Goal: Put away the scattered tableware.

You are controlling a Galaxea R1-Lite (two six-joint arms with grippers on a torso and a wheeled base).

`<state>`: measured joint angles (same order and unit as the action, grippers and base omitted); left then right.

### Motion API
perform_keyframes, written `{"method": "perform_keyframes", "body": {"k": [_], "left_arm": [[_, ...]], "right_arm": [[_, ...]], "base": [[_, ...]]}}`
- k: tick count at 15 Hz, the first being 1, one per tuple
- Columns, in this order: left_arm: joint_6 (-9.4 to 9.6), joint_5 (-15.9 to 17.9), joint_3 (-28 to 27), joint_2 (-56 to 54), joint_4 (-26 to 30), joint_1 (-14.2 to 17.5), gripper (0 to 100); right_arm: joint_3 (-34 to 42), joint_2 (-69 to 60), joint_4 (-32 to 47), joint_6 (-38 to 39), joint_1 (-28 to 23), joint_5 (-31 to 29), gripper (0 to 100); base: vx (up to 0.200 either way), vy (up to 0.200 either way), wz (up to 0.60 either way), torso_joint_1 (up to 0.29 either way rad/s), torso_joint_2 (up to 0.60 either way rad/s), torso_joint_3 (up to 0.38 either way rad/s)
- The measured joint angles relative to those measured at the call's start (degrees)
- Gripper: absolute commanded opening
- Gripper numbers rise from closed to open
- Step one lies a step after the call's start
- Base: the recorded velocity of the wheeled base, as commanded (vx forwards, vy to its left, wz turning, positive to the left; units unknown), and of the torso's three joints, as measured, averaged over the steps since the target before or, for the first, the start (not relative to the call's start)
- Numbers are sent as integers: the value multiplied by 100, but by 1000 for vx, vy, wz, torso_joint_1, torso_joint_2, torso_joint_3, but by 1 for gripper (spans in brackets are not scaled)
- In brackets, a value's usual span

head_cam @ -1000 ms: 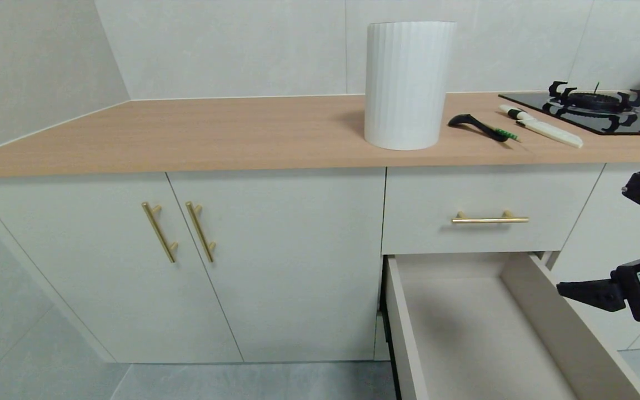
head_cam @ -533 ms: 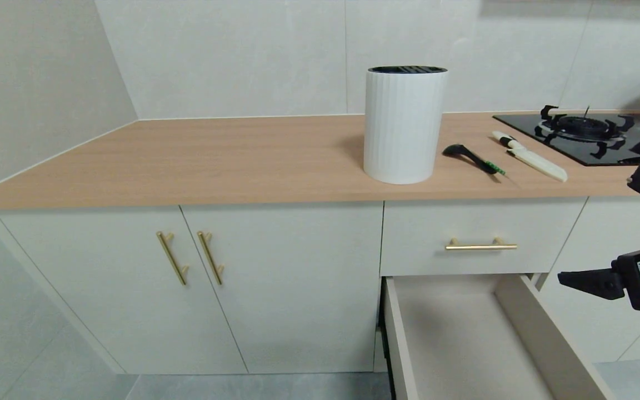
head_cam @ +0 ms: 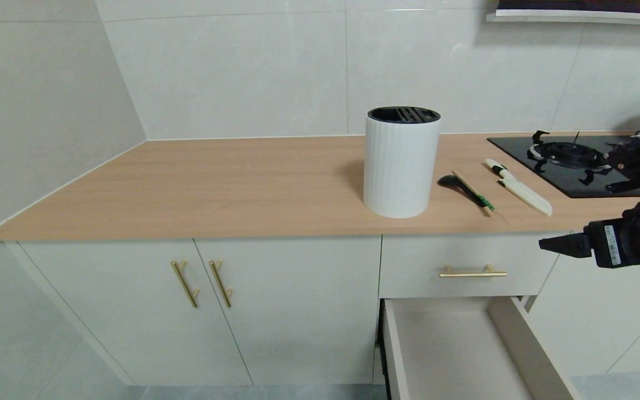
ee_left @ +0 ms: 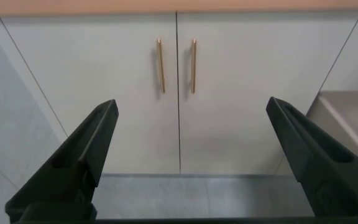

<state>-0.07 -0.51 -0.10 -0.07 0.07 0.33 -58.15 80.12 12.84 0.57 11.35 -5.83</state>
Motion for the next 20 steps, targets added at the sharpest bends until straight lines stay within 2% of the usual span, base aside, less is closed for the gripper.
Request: {"method": "perform_keyframes", "body": {"k": [6, 9, 14, 20], "left_arm": [[0, 0, 0, 0, 2, 0, 100], [0, 0, 0, 0, 2, 0, 100], [0, 0, 0, 0, 2, -2, 100], [0, 0, 0, 0, 2, 0, 100]], "right_arm": [[-2070, 1619, -30, 46, -527, 417, 100], [-2832, 2352, 539, 345, -595, 433, 100], [-3794, 3156, 869, 1270, -510, 578, 100], [-4172, 3888, 774, 1426, -455, 642, 100]], "base": [[0, 0, 0, 30, -71, -45], [0, 0, 0, 0, 0, 0], [0, 0, 0, 0, 0, 0], [0, 0, 0, 0, 0, 0]]}}
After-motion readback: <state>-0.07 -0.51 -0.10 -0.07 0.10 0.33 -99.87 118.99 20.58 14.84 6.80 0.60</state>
